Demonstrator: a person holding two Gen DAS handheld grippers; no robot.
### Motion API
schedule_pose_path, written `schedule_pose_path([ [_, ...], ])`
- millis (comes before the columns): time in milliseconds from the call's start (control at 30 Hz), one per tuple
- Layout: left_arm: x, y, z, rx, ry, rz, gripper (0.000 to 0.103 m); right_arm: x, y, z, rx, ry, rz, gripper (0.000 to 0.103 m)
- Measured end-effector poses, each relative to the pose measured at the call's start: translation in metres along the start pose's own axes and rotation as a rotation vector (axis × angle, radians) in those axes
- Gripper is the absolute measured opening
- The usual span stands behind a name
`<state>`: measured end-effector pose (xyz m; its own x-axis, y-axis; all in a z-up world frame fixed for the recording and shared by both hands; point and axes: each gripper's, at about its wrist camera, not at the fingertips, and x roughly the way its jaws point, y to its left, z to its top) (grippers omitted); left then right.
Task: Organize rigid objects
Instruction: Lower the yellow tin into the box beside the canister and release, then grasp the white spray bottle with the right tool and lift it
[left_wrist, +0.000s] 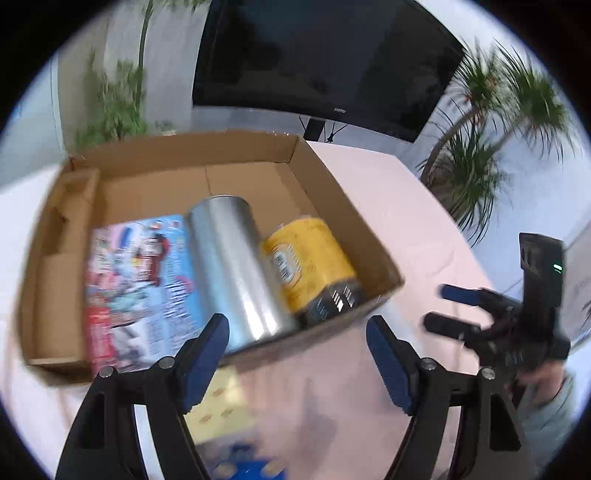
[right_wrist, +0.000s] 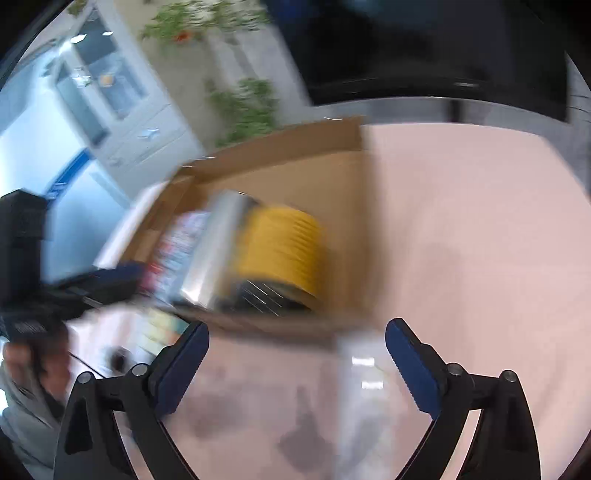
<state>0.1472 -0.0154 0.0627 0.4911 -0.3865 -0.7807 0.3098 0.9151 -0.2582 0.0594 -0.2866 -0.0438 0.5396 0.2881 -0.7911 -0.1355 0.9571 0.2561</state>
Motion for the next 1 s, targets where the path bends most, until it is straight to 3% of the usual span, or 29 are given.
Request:
schedule_pose_path([
  [33, -0.007, -0.002, -0.006, 0.029, 0.0, 0.02, 0.076, 0.0, -0.012, -0.012, 0.025, 0.04, -0.037, 0.095],
  [133, -0.017, -0.009, -0.023, 0.105, 0.028, 0.032, 0.076, 0.016, -0.046, -0.053, 0.154, 0.187, -0.049, 0.065],
  [267, -0.016, -0.026, -0.037, 0.208, 0.07, -0.007, 0.076, 0.034, -0.022, -0.079, 0.078, 0.23, -0.055, 0.046],
  [367, -0.015, -0.033, -0.047, 0.255, 0.086, -0.091, 0.076, 0.033, 0.011, -0.089, -0.049, 0.234, -0.016, 0.045],
  [467, -0.009, -0.042, -0.055, 0.32, 0.112, -0.146, 0.076, 0.025, 0.049, -0.111, -0.287, 0.275, 0.108, 0.044],
  [533, 0.001, -0.05, -0.063, 0.357, 0.155, -0.21, 0.076, 0.018, 0.064, -0.126, -0.431, 0.315, 0.205, 0.043],
  [600, 0.015, -0.06, -0.072, 0.395, 0.215, -0.26, 0.076, 0.009, 0.068, -0.136, -0.564, 0.321, 0.222, 0.046],
  [733, 0.052, -0.08, -0.094, 0.446, 0.358, -0.316, 0.075, -0.01, 0.055, -0.134, -0.757, 0.337, 0.131, 0.056],
  [833, 0.075, -0.092, -0.104, 0.448, 0.432, -0.316, 0.071, -0.021, 0.037, -0.116, -0.799, 0.313, 0.018, 0.061],
  [900, 0.086, -0.098, -0.108, 0.428, 0.476, -0.308, 0.062, -0.028, 0.024, -0.101, -0.753, 0.265, -0.054, 0.062],
  [1000, 0.1, -0.103, -0.119, 0.398, 0.545, -0.285, 0.05, -0.038, -0.002, -0.077, -0.538, 0.171, -0.172, 0.062],
])
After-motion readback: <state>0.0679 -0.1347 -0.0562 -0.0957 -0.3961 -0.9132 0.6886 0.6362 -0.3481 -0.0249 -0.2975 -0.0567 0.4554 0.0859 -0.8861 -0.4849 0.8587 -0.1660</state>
